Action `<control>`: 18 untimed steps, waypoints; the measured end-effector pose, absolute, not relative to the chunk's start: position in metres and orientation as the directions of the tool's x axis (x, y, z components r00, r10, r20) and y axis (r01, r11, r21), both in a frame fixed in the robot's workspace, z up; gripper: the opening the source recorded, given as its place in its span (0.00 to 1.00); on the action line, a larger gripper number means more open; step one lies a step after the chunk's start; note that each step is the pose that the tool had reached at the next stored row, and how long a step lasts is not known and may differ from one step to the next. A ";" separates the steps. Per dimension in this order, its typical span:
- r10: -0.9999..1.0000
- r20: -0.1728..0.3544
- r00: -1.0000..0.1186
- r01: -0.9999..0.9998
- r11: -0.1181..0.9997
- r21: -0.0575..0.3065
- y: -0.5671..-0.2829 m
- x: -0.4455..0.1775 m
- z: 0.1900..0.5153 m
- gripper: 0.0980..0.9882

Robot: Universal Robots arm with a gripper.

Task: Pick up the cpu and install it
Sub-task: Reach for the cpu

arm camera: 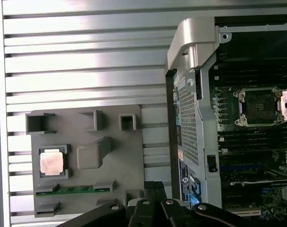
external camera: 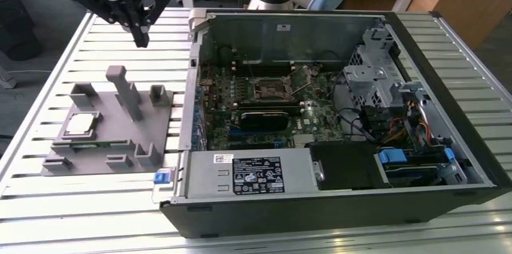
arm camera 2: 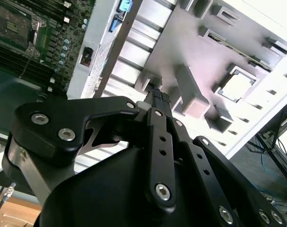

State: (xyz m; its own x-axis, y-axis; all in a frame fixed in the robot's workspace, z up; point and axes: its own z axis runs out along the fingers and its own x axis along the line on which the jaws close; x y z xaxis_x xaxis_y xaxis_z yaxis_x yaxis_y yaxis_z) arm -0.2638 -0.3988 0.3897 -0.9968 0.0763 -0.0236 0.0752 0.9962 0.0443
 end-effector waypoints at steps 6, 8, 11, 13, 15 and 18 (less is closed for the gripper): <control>0.076 -0.024 -0.997 0.075 0.996 0.044 -0.400 -0.279 0.389 0.01; 0.076 -0.024 -0.997 0.075 0.996 0.044 -0.400 -0.285 0.388 0.01; 0.076 -0.023 -0.997 0.075 0.996 0.044 -0.402 -0.295 0.388 0.01; 0.076 -0.024 -0.997 0.075 0.996 0.044 -0.403 -0.301 0.387 0.01; 0.076 -0.024 -0.997 0.075 0.996 0.044 -0.404 -0.307 0.387 0.01; 0.076 -0.024 -0.997 0.075 0.996 0.044 -0.405 -0.317 0.386 0.01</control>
